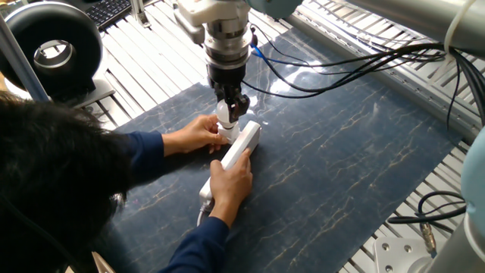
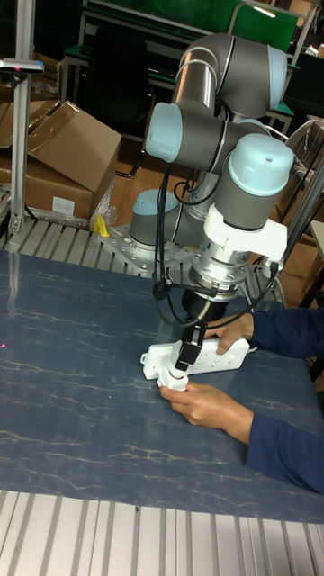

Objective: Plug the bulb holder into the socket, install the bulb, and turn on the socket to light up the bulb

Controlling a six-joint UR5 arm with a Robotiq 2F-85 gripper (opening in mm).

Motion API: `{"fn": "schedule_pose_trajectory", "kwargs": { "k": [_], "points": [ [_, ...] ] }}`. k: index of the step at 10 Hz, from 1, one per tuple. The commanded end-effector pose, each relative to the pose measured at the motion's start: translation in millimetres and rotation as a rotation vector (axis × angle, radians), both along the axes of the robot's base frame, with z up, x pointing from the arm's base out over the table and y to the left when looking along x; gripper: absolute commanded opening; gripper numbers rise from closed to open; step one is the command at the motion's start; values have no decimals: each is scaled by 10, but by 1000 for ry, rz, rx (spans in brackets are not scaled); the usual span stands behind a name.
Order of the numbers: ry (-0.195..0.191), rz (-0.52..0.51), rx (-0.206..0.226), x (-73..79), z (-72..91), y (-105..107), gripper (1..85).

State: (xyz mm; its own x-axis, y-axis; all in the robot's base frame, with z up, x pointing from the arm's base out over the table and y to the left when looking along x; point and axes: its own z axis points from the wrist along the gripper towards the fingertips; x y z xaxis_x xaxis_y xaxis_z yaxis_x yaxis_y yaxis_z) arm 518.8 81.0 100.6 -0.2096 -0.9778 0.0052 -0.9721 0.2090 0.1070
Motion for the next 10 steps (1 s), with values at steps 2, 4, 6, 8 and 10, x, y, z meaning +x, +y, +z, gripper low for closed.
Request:
{"fn": "schedule_pose_trajectory", "kwargs": {
  "k": [2,4,6,8,10],
  "points": [
    [19,-135,19,-58,-34,59,10],
    [22,-174,4,-27,-26,21,10],
    [47,-235,-21,-32,54,39,10],
    [63,-297,-34,-90,61,44,10],
    [62,-349,-18,-145,-19,48,10]
  ]
}}
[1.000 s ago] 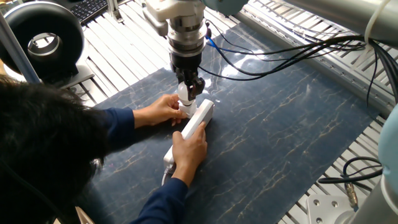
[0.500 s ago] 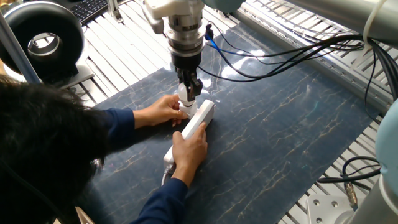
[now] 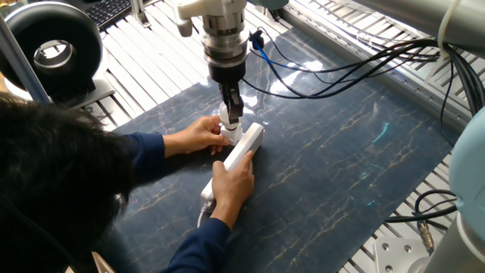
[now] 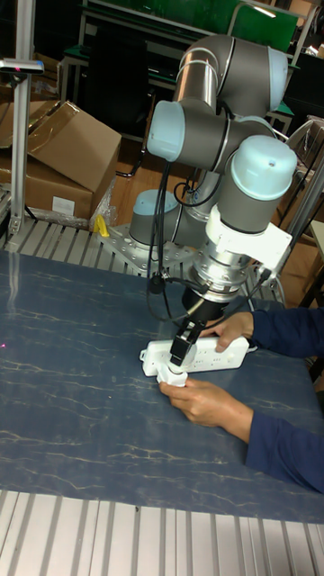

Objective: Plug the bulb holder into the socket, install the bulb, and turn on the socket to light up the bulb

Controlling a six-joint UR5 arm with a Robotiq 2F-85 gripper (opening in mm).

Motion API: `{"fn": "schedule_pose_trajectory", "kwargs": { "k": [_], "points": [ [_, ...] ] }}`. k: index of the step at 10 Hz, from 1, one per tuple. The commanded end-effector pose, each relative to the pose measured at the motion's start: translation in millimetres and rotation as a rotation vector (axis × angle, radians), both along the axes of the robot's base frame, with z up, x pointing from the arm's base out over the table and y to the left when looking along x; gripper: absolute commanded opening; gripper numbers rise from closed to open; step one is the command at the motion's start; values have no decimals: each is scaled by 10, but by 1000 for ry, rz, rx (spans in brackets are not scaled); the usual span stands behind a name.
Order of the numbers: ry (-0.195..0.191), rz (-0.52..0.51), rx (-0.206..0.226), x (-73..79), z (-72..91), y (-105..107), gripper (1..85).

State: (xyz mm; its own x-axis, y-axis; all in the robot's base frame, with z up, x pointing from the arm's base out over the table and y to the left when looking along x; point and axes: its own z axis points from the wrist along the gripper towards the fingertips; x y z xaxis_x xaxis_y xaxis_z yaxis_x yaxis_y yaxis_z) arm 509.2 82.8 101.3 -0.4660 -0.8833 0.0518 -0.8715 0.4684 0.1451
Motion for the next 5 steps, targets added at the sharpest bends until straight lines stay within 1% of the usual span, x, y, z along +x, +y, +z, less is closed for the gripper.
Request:
{"fn": "schedule_pose_trajectory", "kwargs": {
  "k": [1,3,4,5],
  "points": [
    [13,-105,3,-54,-27,8,10],
    [38,-179,-10,-56,34,22,10],
    [49,-197,-17,-52,67,39,10],
    [51,-209,-18,-48,59,42,10]
  ]
}}
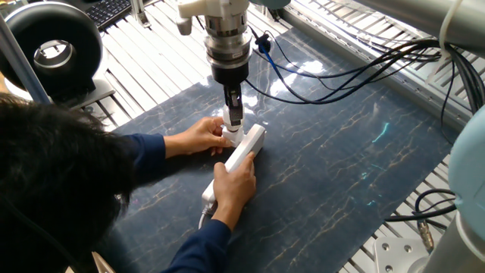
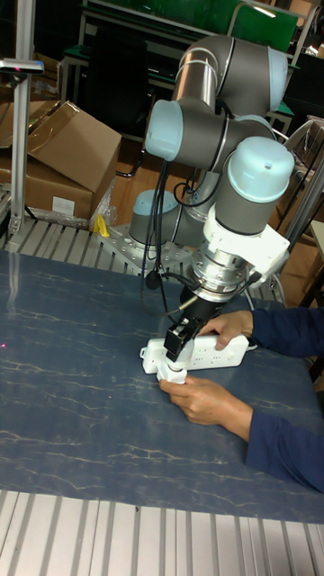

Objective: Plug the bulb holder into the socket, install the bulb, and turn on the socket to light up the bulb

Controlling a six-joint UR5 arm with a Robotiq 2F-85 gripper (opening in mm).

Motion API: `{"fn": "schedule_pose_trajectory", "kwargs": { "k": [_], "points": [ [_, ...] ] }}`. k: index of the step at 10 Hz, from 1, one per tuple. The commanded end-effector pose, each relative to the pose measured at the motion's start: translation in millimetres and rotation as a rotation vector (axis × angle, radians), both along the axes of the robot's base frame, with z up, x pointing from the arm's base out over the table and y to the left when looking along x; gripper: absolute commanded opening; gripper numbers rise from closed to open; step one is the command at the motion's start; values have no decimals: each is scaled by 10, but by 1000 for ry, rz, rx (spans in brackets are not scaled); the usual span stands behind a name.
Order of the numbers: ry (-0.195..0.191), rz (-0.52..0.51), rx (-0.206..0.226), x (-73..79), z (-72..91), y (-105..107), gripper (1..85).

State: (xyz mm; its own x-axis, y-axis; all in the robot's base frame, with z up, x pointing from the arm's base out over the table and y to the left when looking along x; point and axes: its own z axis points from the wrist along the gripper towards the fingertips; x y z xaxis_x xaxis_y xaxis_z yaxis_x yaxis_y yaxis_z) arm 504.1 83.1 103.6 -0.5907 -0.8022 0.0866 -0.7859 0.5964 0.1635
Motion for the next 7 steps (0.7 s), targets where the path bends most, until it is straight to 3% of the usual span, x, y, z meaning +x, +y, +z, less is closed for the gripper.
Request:
{"fn": "schedule_pose_trajectory", "kwargs": {
  "k": [1,4,7],
  "points": [
    [20,-73,0,-22,19,25,10],
    [40,-135,3,-71,-36,11,10],
    [83,-210,3,-46,91,44,10]
  ]
}}
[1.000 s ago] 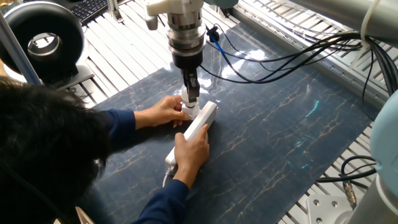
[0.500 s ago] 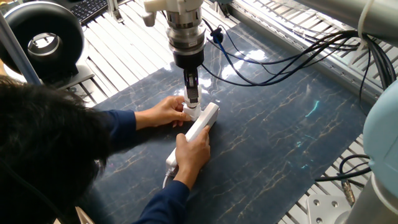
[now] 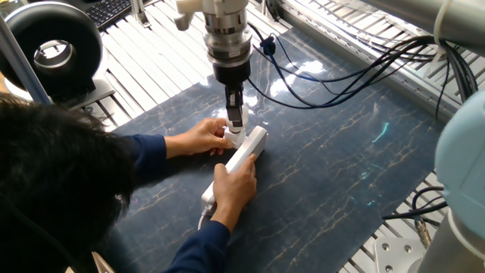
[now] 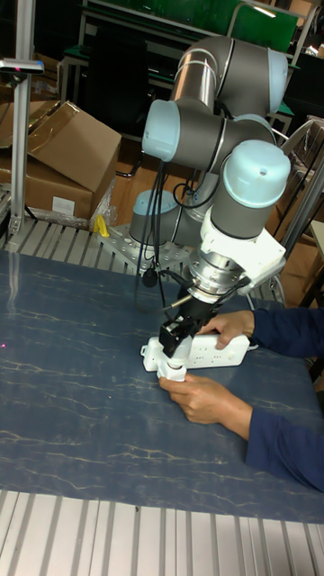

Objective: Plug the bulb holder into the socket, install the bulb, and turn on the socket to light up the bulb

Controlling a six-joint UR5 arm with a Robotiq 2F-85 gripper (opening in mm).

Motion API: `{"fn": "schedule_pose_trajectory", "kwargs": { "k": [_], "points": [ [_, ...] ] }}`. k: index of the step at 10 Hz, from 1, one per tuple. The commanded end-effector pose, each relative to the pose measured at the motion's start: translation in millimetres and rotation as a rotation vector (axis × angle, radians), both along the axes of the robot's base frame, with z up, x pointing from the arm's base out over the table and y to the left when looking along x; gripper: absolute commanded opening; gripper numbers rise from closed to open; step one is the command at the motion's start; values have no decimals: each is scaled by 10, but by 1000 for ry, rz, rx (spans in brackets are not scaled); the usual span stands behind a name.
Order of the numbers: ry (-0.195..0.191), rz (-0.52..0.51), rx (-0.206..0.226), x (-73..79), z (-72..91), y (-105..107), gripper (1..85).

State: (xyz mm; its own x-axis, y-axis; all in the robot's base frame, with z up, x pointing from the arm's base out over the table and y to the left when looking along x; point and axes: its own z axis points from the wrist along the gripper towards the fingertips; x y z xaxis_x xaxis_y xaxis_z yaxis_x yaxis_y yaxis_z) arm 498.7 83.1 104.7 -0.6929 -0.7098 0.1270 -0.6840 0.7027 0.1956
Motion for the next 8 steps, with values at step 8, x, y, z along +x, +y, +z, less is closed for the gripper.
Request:
{"fn": "schedule_pose_trajectory", "kwargs": {
  "k": [8],
  "points": [
    [59,-189,-13,37,46,39,10]
  ]
}}
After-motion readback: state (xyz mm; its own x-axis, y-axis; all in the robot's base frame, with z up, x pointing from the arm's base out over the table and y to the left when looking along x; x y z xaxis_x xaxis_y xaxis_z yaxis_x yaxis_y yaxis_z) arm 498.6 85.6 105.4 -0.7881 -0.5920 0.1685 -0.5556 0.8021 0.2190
